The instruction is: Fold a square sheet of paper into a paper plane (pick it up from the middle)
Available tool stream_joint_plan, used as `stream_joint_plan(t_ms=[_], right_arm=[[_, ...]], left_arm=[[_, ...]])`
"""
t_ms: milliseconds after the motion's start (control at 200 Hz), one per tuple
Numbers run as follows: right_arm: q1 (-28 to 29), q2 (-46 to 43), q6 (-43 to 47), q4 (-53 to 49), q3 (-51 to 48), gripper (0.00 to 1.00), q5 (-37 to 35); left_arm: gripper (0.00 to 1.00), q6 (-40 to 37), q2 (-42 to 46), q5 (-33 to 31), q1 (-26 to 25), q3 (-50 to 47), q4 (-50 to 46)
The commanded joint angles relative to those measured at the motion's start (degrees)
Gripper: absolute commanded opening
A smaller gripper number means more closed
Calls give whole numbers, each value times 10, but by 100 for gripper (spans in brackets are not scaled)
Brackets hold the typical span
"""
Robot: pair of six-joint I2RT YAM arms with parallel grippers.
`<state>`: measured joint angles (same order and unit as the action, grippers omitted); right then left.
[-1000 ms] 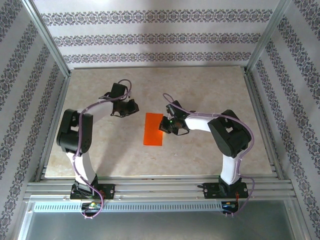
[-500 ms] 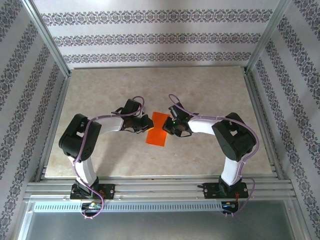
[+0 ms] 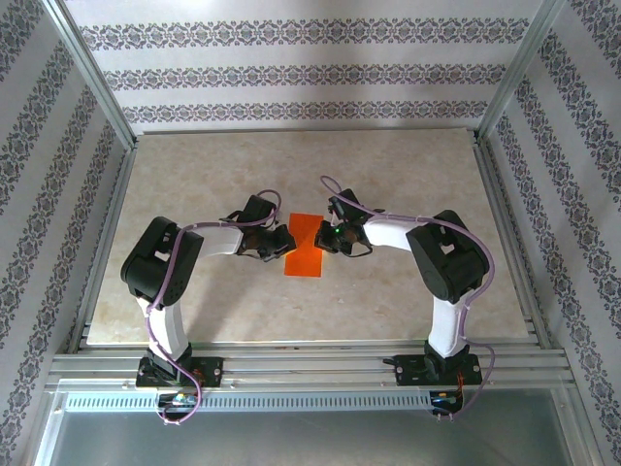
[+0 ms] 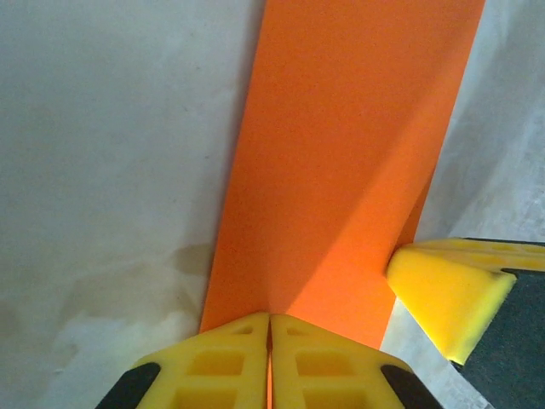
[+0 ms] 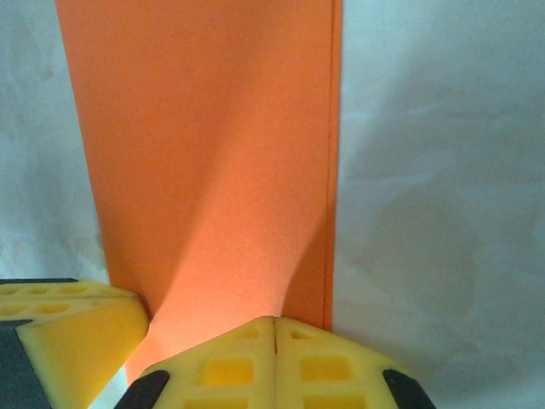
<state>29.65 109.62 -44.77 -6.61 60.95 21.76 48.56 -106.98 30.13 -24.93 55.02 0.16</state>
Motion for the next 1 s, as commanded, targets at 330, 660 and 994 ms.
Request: stream_joint_plan(t_ms=[330, 660, 994], right_arm=[[-22, -164, -94, 49, -174, 33, 40], [12, -179, -164, 99, -210, 44, 35], [24, -150, -196, 145, -212, 44, 48]], left_arm=[[15, 55, 9, 27, -6, -9, 48], [26, 49, 81, -7, -6, -28, 16], [26, 43, 56, 0, -6, -27, -7]])
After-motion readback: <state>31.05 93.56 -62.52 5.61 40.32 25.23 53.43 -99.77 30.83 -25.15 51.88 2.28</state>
